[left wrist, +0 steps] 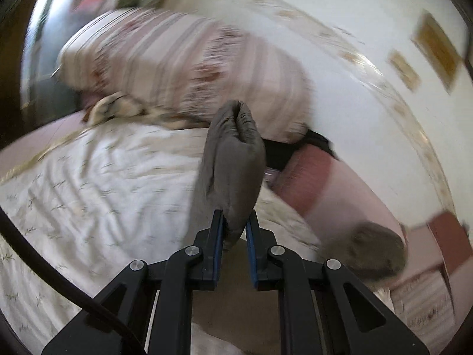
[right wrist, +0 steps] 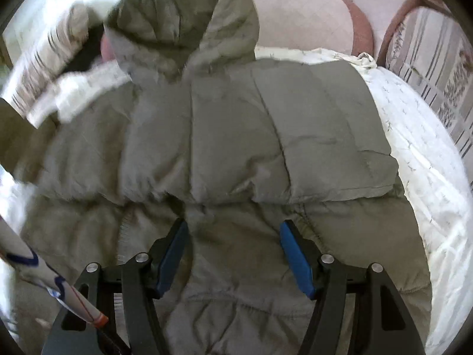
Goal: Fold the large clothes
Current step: 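Fold the held sleeve across the jacket body with the left gripper, release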
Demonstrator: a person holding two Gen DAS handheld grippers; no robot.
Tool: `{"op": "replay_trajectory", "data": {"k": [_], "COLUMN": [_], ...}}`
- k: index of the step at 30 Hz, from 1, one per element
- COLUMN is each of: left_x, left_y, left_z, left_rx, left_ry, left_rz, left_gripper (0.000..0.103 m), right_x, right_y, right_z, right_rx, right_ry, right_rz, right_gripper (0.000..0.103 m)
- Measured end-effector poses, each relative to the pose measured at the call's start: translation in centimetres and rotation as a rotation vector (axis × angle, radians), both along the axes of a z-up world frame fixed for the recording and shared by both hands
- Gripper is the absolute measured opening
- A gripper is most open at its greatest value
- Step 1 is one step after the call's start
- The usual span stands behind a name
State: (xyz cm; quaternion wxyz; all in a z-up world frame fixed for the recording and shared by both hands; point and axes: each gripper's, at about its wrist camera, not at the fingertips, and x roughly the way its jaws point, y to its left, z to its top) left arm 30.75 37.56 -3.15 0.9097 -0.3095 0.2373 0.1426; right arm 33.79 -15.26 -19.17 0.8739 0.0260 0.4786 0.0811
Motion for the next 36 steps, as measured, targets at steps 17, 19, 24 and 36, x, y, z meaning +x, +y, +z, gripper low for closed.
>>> {"op": "replay_trajectory", "data": {"k": [17, 19, 24, 36], "left_x": [5.6, 5.9, 6.5, 1.5], "left_y": [-36.7, -40.3, -46.5, -36.3], "left_z": [0.1, -2.7, -10.8, -6.9], "left_rx": [0.111, 0.106, 0.210, 0.331], "left_ry": [0.045, 0.103, 0.304, 0.215], "left_rz": [-0.598, -0.645, -0.705, -0.566], "left_gripper": [0.014, 0.014, 0.016, 0.064], "right_x": [-2.9, -3.3, -3.2, -0.5], "right_y": [-12.3, -13.5, -15.9, -13.5], "right_z": [6.9, 7.2, 6.9, 3.3], "right_rx": [0.277, 0.288, 0.361, 0.588], "right_ry": [-0.208, -0.226, -0.206, -0.057], "right_rz": [-0.318, -0.352, -0.387, -0.278], "right_gripper": [0.070, 0.070, 0.070, 0.070]}}
